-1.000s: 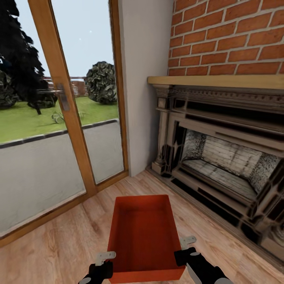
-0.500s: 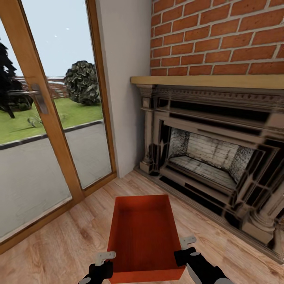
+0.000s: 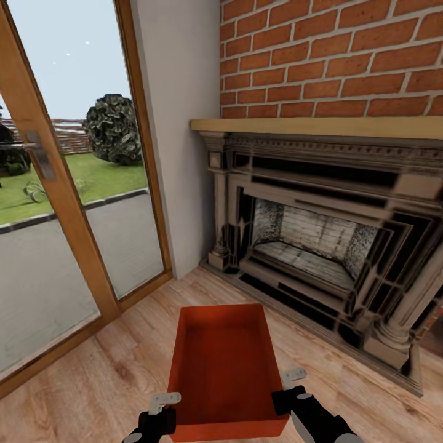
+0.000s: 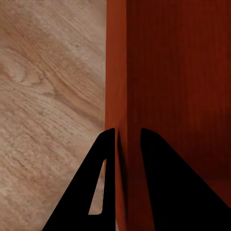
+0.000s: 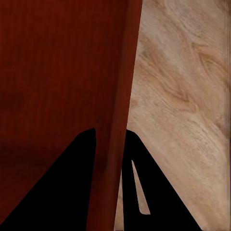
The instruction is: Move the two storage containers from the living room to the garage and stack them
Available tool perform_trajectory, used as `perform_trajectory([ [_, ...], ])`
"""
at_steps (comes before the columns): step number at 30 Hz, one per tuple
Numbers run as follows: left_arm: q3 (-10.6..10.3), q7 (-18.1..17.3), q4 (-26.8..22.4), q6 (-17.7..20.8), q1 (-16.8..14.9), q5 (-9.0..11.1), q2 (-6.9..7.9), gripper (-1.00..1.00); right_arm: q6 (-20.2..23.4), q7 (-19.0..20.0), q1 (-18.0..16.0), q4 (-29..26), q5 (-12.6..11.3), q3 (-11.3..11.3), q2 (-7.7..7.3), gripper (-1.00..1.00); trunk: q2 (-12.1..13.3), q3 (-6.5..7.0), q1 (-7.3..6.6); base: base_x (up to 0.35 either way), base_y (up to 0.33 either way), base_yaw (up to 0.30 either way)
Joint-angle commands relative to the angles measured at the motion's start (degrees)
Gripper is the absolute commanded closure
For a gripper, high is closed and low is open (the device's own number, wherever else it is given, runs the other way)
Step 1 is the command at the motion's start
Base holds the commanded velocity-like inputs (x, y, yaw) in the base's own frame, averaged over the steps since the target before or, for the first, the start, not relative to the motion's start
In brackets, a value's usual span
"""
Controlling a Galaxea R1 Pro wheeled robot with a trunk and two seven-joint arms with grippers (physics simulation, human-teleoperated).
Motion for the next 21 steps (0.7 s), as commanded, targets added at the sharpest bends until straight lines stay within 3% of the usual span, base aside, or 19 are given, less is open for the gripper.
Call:
perform_trajectory([
  [1,1.4,0.44,0.25,-0.15,-0.04,-0.66,0.31,1.0,-0.3,-0.55,-0.05,-0.23,1.69,1.67,-0.07,1.0,-0.03,-0.05,-0.01,0.0,0.0,-0.27],
  [8,1.4,0.44,0.25,-0.15,-0.04,-0.66,0.31,1.0,-0.3,-0.55,0.0,-0.27,1.69,1.71,-0.07,1.0,-0.03,-0.05,-0.01,0.0,0.0,-0.262],
  [21,1.4,0.44,0.25,-0.15,-0.04,-0.66,0.31,1.0,-0.3,-0.55,-0.01,-0.29,1.69,1.68,-0.07,1.0,-0.03,-0.05,-0.01,0.0,0.0,-0.096],
])
